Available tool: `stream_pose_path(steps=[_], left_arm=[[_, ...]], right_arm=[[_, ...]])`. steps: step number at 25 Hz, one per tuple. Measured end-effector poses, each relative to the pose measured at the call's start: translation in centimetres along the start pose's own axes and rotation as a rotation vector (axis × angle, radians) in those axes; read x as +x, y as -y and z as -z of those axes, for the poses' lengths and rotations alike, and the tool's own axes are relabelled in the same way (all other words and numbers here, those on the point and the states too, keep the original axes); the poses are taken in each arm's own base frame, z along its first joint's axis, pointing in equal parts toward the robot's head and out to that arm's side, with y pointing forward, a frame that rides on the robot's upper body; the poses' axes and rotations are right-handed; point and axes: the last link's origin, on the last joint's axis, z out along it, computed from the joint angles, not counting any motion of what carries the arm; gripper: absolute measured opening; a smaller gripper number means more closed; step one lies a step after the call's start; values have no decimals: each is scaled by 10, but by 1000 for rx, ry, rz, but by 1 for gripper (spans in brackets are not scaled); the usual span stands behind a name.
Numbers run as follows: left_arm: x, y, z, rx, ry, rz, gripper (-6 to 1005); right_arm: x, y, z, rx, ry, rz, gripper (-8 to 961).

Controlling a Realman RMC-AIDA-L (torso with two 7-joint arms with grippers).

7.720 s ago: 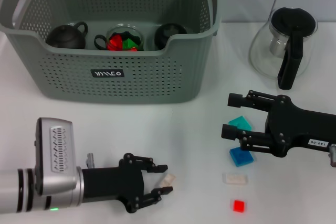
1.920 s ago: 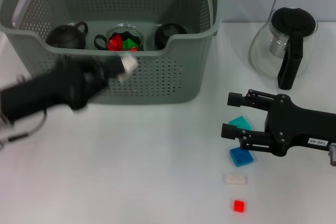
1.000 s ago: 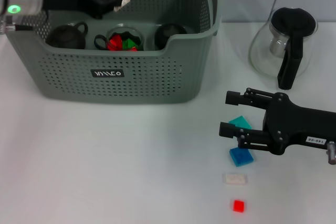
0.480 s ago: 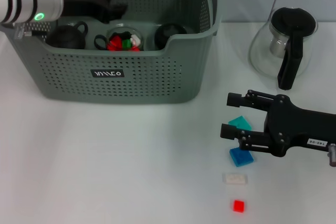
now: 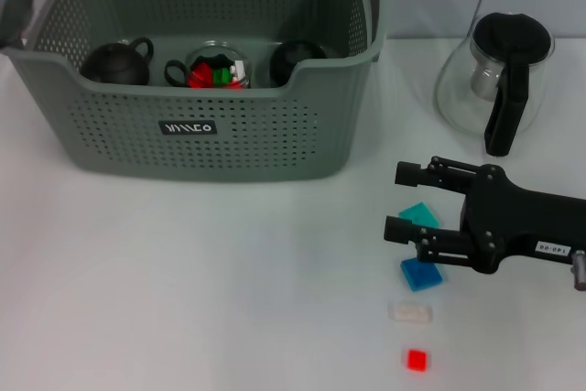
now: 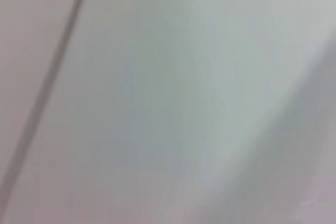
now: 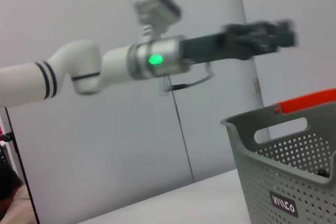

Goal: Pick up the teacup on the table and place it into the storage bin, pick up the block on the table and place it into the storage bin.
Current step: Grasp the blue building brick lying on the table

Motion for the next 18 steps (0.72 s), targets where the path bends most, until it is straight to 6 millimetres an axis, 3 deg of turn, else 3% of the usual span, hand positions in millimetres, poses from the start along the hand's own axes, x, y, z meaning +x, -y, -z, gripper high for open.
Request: stream_pose_path(steps=[3,6,11,14,18], left_arm=[[-18,-16,31,-222,-45,-33,565],[-56,-36,56,-369,16,-133,563],[-134,-59,80,-414,196,-297,561],[-162,-66,87,-417,232,-307,561],[-171,-65,88,-390,236,-278,560]], right_arm=[[1,0,1,1,-4,-2,802],[2,-1,3,1,-11,-3,802],[3,-1,6,-10,-38,-29,802],[1,-3,9,-51,-104,-65,802],[-11,-3,12,-99,-277,-113,802]])
